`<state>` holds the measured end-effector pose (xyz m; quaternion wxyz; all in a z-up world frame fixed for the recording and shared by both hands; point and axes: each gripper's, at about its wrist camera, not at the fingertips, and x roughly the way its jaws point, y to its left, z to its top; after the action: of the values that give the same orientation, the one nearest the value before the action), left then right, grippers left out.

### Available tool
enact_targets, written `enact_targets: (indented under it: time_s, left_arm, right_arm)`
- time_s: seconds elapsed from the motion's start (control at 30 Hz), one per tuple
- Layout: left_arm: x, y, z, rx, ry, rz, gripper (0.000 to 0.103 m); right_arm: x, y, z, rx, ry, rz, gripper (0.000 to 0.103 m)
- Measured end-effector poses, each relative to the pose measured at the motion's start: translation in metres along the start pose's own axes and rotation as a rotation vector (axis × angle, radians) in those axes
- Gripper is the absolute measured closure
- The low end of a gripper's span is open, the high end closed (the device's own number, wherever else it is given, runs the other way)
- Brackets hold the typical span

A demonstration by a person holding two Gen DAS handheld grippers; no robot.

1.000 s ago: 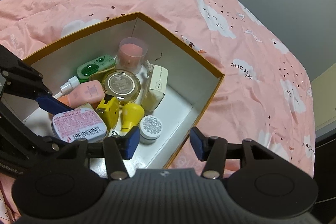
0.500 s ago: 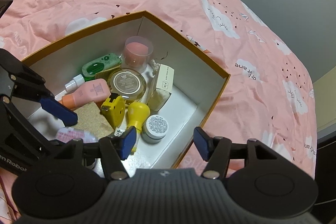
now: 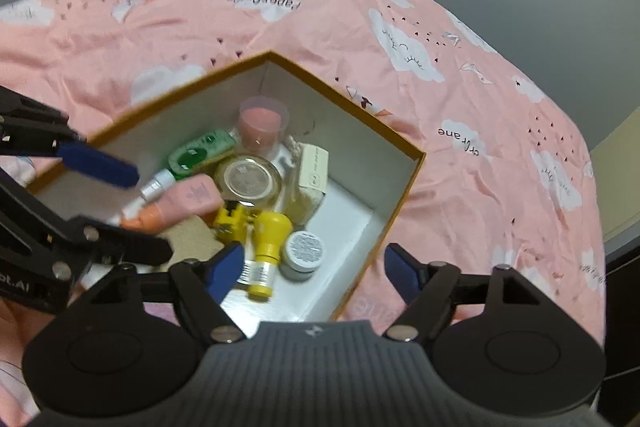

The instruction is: Organize rigid objects

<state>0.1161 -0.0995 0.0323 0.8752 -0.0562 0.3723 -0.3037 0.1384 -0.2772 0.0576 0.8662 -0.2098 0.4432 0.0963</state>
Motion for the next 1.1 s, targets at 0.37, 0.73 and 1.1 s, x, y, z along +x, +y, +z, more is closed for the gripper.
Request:
enact_targets:
  time_s: [0.37,0.73,1.1]
  left_arm:
    - [-0.085,-0.001,-0.012,0.054,-0.360,0.239,0.013]
    - [-0.125,0.000,-0.041,0.156,-0.403,0.370,0.000]
    - [-0.118,0.020,-0.087,-0.010,-0.331,0.510,0.000]
  right_arm:
    - [-0.061,0.032,-0.019,0.208,-0.213,0.093,0.007]
    - [-0.080,0.093,-0.060,0.383,-0.409,0.023,0.003]
    - [-0.075,0.121,-0.085,0.438,-0.396,-0.037,0.003]
